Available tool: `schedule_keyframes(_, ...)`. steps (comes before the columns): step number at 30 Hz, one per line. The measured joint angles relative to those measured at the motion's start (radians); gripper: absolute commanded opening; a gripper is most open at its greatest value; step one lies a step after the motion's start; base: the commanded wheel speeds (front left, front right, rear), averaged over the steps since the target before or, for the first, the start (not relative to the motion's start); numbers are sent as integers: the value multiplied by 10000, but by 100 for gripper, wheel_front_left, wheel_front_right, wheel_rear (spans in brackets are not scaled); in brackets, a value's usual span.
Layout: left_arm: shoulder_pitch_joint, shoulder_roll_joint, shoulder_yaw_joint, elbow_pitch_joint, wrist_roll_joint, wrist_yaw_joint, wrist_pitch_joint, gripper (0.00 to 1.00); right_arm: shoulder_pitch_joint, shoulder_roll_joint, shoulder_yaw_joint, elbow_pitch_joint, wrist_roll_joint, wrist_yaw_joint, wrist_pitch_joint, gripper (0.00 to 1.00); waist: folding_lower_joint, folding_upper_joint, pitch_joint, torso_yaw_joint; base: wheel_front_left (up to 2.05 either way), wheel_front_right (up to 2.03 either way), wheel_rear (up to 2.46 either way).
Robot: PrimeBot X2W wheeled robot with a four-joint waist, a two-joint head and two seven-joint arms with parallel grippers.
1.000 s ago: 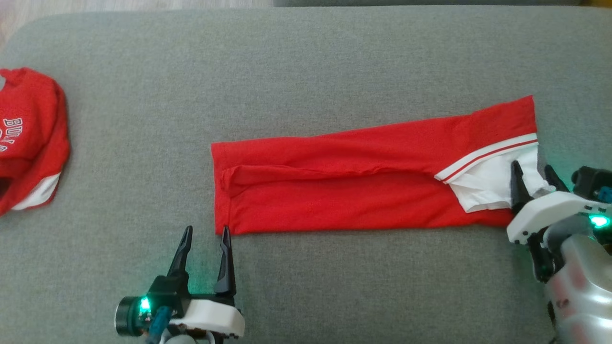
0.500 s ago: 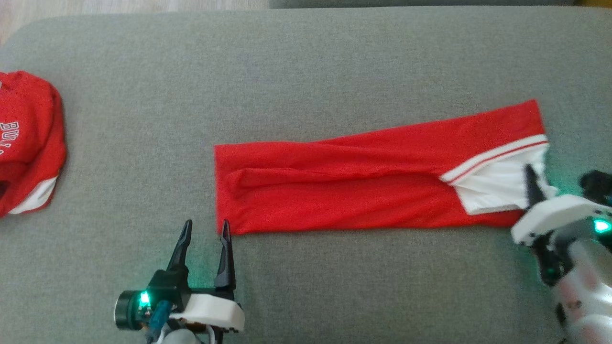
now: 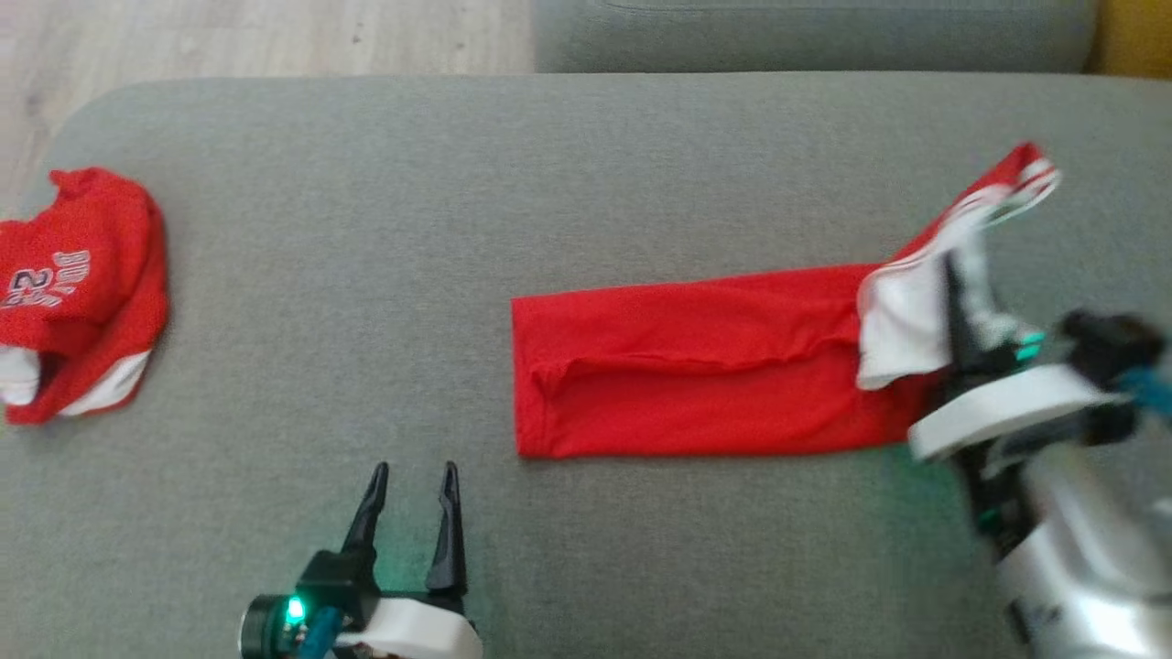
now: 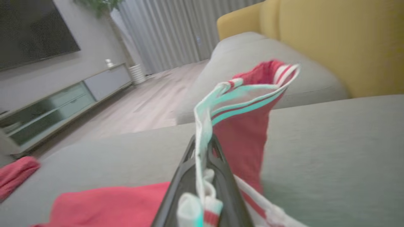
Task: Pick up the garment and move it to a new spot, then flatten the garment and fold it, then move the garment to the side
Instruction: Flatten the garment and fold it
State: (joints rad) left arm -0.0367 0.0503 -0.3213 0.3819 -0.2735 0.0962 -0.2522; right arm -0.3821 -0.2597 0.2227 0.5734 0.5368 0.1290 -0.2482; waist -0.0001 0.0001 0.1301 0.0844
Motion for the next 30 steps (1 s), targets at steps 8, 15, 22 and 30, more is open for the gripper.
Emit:
schedule_keyframes(8,8,0,-604,46,6,-119,0,100,637,888,1900,-1262,823,0,343,0,0,0,-157,948,0,0,0)
schedule_keyframes(15,-7,0,-1181,98,15,-173,0,100,386,1429,2600,-932,907,-2,623,0,0,0,-202,2130,0,0,0)
schedule_keyframes(22,-7,2,-1377,153,2,-153,0,100,127,1712,2644,117,869,-2,663,100,0,0,-236,3009,0,0,0)
schedule_keyframes(30,-9,4,-951,173,142,-86,0,100,22,1833,1701,437,161,-2,67,100,0,0,-367,2338,0,0,0)
